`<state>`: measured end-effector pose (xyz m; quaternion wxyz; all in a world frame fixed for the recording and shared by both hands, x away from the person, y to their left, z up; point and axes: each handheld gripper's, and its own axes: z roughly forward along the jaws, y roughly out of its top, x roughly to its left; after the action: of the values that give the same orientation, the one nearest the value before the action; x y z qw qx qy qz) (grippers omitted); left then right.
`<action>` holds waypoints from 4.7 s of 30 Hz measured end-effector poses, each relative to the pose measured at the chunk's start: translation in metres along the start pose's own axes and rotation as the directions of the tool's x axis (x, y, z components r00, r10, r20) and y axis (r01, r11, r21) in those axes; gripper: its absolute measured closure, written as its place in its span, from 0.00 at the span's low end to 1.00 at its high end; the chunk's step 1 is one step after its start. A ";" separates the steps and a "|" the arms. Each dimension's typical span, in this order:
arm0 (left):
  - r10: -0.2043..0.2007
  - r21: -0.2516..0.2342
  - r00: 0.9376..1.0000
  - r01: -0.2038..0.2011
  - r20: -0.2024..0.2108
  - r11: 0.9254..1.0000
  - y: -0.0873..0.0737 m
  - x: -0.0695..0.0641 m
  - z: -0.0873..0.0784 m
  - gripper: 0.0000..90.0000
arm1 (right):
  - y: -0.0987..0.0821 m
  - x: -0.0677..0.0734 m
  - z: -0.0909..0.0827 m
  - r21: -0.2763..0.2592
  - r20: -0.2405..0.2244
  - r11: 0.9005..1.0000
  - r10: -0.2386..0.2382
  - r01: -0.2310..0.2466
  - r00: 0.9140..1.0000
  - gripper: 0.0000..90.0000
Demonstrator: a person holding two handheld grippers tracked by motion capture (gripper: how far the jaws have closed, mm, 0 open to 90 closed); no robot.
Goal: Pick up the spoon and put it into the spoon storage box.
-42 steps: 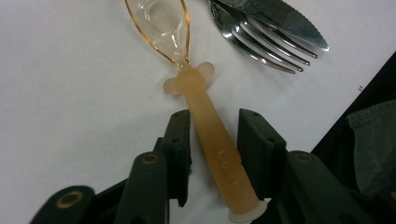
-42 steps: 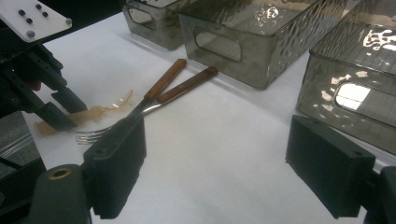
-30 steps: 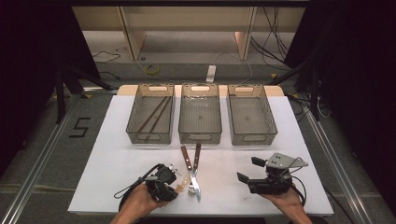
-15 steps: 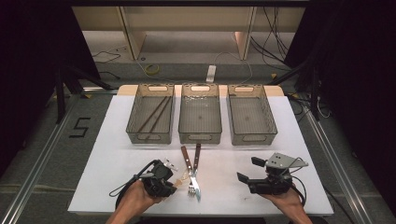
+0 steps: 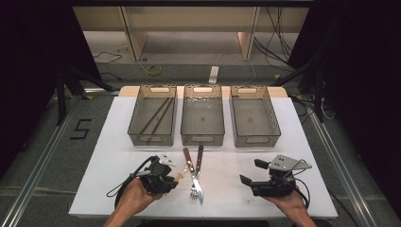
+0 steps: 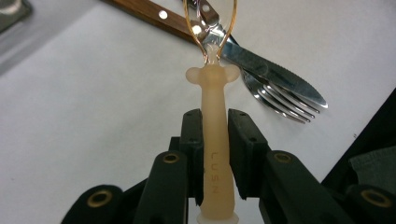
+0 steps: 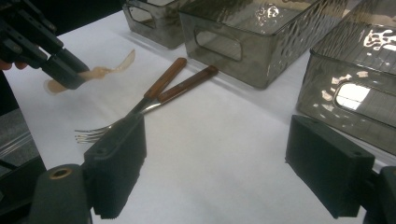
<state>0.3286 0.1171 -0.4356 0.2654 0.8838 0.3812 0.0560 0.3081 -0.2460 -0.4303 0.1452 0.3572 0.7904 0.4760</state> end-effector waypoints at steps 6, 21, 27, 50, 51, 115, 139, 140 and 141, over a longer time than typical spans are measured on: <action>-0.014 -0.027 1.000 0.014 -0.001 1.000 0.001 0.007 -0.003 0.85 | 0.000 0.000 0.000 -0.001 -0.001 1.000 0.000 0.000 1.000 0.23; -0.037 -0.096 0.999 0.036 -0.010 0.995 0.011 0.017 -0.010 0.85 | 0.000 -0.001 0.001 -0.001 -0.001 1.000 0.004 -0.004 1.000 0.23; -0.039 -0.114 0.999 0.038 -0.012 0.993 0.014 0.021 -0.012 0.85 | -0.001 -0.001 0.001 0.000 -0.002 1.000 0.004 -0.004 1.000 0.23; -0.053 -0.209 0.998 0.049 -0.015 0.977 0.052 0.042 -0.018 0.85 | -0.001 -0.001 0.002 0.002 -0.004 1.000 0.009 -0.009 1.000 0.23; -0.056 -0.215 0.998 0.051 -0.016 0.975 0.055 0.042 -0.018 0.85 | -0.001 -0.001 0.002 0.002 -0.004 1.000 0.011 -0.011 1.000 0.23; -0.205 -0.312 0.979 0.189 -0.018 0.931 0.161 0.089 0.029 0.84 | -0.002 -0.001 0.002 -0.003 -0.018 1.000 0.009 -0.009 1.000 0.24; -0.244 -0.290 0.970 0.228 -0.019 0.929 0.161 0.091 0.049 0.82 | -0.002 -0.001 0.002 -0.005 -0.023 1.000 0.006 -0.006 1.000 0.24; -0.249 -0.292 0.968 0.236 -0.008 0.927 0.161 0.091 0.049 0.81 | -0.002 -0.001 0.002 -0.003 -0.023 1.000 0.006 -0.006 1.000 0.24; -0.262 -0.285 0.965 0.257 0.022 0.923 0.161 0.092 0.048 0.76 | -0.002 -0.001 0.002 -0.002 -0.023 1.000 0.005 -0.005 1.000 0.24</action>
<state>0.5115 0.0693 -0.4038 0.3921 0.7774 0.4849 0.0823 0.3088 -0.2462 -0.4328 0.1354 0.3536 0.7906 0.4812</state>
